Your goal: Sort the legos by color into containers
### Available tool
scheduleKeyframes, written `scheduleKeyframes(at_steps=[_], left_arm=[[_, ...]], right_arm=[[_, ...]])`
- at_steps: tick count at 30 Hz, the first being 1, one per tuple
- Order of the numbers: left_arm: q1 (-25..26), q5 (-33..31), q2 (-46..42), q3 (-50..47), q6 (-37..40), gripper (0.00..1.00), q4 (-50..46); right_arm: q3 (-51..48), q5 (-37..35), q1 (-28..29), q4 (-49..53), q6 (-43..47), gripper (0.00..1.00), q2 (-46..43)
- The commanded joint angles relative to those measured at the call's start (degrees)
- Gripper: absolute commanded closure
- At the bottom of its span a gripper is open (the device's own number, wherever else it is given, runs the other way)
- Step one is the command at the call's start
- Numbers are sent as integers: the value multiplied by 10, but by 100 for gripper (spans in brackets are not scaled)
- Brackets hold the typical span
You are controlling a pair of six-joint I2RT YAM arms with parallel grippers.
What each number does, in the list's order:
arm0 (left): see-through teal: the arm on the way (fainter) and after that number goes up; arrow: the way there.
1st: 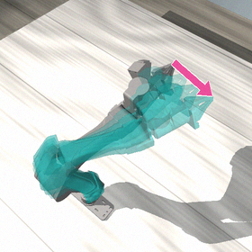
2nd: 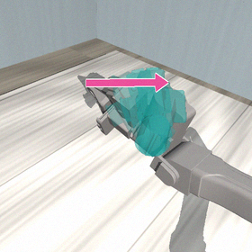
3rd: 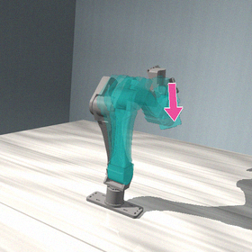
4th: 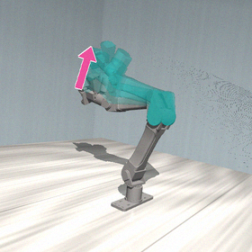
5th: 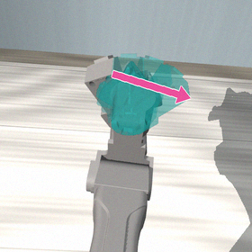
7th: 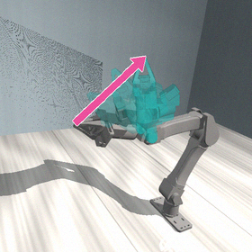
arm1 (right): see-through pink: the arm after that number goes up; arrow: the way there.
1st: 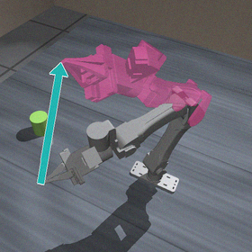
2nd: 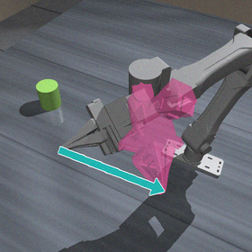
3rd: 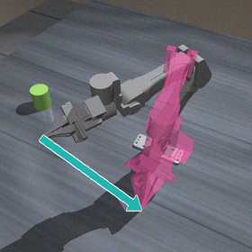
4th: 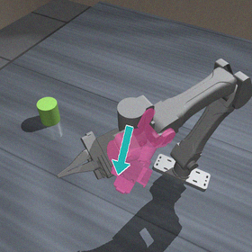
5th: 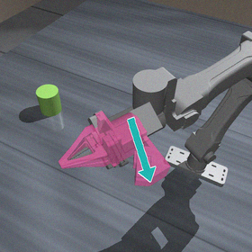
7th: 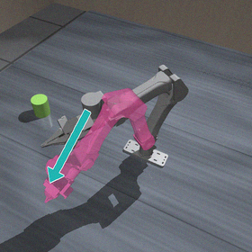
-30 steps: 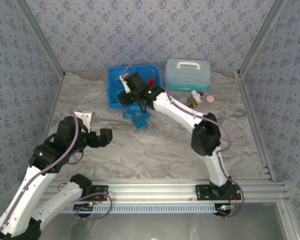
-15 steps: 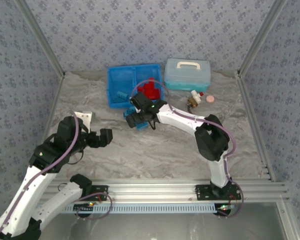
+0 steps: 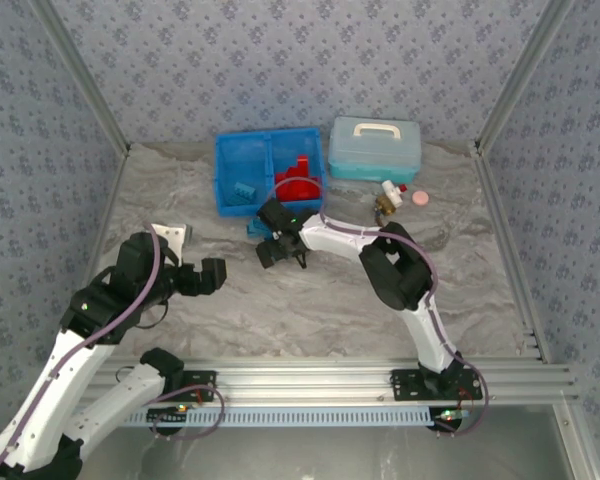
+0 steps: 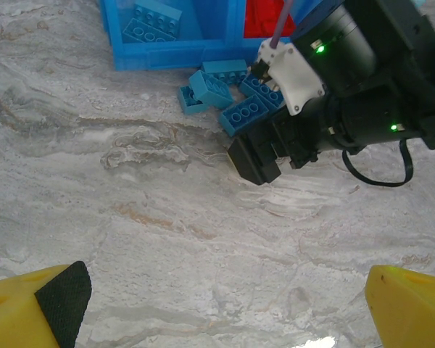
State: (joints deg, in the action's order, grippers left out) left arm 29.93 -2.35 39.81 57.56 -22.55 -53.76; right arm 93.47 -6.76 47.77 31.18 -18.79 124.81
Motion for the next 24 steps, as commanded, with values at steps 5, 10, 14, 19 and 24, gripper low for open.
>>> scheduleKeyframes(at_steps=[5,10,14,19,24], left_arm=[[-4,-1,-3,-9,5,1,13],[-5,1,-3,-9,4,1,13],[-4,-2,-4,-5,5,1,9],[-4,-2,-4,-5,2,1,11],[-4,-10,-10,-2,-5,1,21]], right_arm=[[17,-31,5,15,-10,26,23],[25,-22,6,16,-5,39,27],[24,-26,10,24,-5,41,0],[13,-26,25,5,1,40,-85],[56,-5,31,-50,5,39,-104]])
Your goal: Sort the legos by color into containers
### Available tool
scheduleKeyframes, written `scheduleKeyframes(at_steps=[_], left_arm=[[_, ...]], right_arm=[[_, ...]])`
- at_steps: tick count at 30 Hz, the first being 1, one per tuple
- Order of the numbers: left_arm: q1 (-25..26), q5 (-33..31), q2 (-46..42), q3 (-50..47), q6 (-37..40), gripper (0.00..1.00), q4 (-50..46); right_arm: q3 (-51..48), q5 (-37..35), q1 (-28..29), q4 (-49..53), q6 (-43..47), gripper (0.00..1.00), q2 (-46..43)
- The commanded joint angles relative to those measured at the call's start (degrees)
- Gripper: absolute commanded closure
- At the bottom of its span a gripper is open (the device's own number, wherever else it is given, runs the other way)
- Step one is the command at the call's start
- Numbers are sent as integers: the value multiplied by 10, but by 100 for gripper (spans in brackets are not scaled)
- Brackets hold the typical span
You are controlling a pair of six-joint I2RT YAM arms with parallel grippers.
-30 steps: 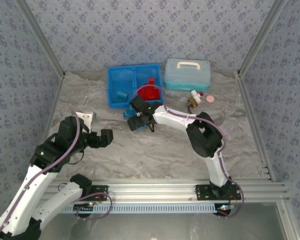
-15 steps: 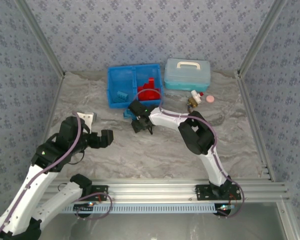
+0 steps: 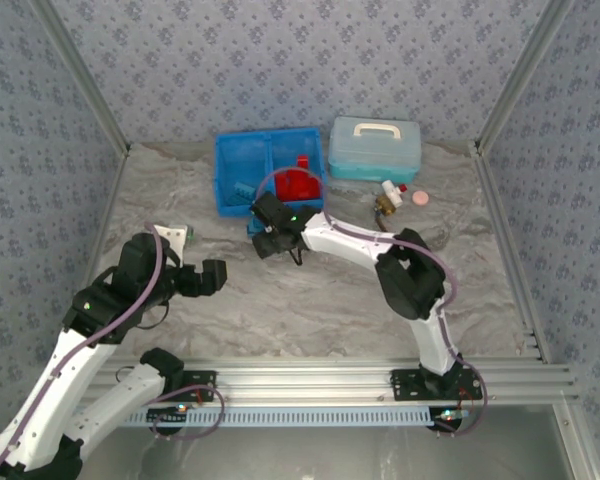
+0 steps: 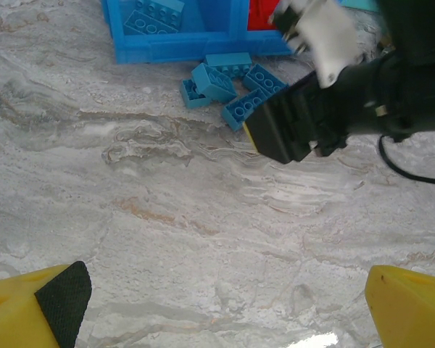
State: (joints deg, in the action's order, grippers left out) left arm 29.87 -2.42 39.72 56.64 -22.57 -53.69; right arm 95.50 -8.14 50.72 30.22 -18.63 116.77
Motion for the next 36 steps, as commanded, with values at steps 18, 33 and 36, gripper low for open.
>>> scheduleKeyframes(at_steps=[18,33,36], left_arm=[[-3,-27,-25,6,1,1,7],[-3,-23,-7,4,-3,1,18],[-4,-18,15,2,-10,1,33]], right_arm=[[482,-4,-49,-16,28,40,315],[545,31,-58,13,41,18,289],[518,38,-59,37,37,20,232]])
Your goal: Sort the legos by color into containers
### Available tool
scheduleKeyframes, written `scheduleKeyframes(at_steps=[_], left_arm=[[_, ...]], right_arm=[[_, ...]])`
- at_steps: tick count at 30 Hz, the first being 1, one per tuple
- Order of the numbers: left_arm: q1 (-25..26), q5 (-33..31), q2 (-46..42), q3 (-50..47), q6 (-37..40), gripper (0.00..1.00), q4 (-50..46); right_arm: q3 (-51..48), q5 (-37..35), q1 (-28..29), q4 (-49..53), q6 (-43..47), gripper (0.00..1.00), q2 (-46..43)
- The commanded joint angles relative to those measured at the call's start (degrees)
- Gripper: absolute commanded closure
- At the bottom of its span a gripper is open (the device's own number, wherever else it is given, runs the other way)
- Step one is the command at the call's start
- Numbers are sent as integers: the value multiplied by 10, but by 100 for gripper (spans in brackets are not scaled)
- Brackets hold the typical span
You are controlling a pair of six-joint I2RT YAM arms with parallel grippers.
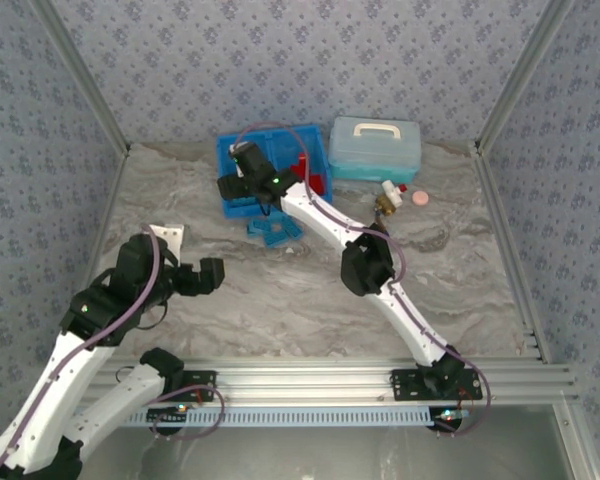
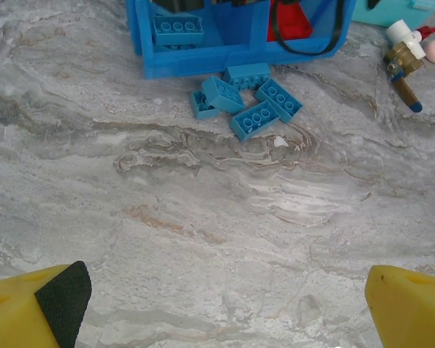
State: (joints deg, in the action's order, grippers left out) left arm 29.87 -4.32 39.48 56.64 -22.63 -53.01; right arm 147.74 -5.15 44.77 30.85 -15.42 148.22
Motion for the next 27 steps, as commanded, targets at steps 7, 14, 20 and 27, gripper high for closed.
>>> scheduleKeyframes(at_steps=[7,14,20,27], left_arm=[[2,18,151,-4,-27,2,104],[35,-8,356,59,-42,4,176],[65,16,520,127,72,15,253],[45,48,687,251,217,27,218]], right_arm=[[-389,-9,-10,-86,2,18,-381],[-726,-31,-31,-145,-34,14,-643],[-876,-60,-33,-144,-37,8,-778],[-891,-65,-41,-118,-26,6,-827]])
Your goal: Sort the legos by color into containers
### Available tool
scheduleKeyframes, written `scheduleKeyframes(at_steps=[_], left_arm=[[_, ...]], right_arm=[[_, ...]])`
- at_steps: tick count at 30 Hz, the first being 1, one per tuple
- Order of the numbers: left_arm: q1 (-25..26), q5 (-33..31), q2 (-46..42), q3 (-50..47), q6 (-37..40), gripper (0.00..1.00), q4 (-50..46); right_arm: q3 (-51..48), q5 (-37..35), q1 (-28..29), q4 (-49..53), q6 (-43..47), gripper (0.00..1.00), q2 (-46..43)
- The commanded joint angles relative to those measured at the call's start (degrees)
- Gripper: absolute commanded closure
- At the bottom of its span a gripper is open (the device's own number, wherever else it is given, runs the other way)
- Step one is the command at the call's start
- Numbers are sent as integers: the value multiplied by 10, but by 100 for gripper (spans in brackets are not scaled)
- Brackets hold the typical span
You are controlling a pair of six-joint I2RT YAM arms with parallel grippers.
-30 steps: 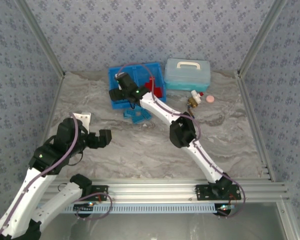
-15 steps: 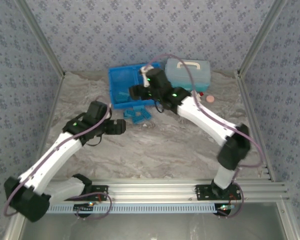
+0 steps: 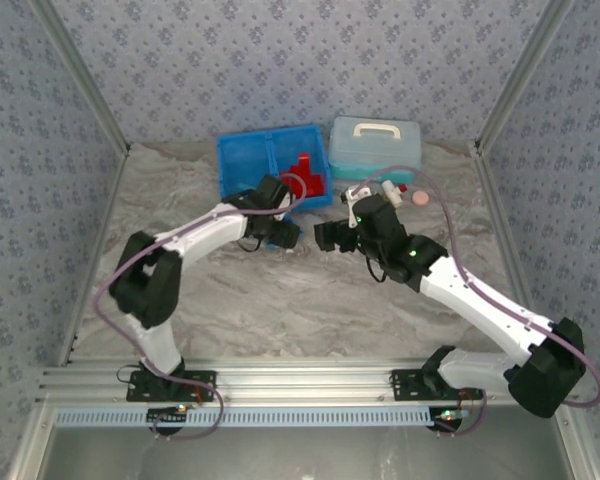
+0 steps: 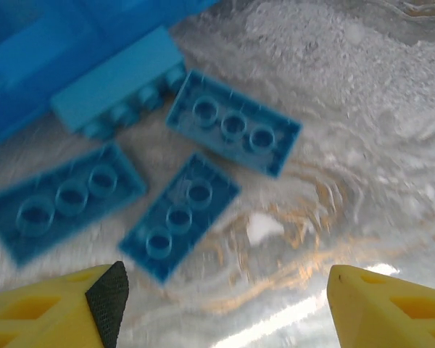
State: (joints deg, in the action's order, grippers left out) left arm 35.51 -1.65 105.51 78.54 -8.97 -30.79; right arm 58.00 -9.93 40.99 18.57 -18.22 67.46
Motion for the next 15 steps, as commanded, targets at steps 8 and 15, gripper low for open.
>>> scheduleKeyframes(at_steps=[8,15], left_arm=[[-26,50,114,87,149,35,-18],[-28,73,131,84,159,34,-40]], right_arm=[[8,-13,-11,14,6,5,-23],[3,-9,-18,7,4,4,-19]])
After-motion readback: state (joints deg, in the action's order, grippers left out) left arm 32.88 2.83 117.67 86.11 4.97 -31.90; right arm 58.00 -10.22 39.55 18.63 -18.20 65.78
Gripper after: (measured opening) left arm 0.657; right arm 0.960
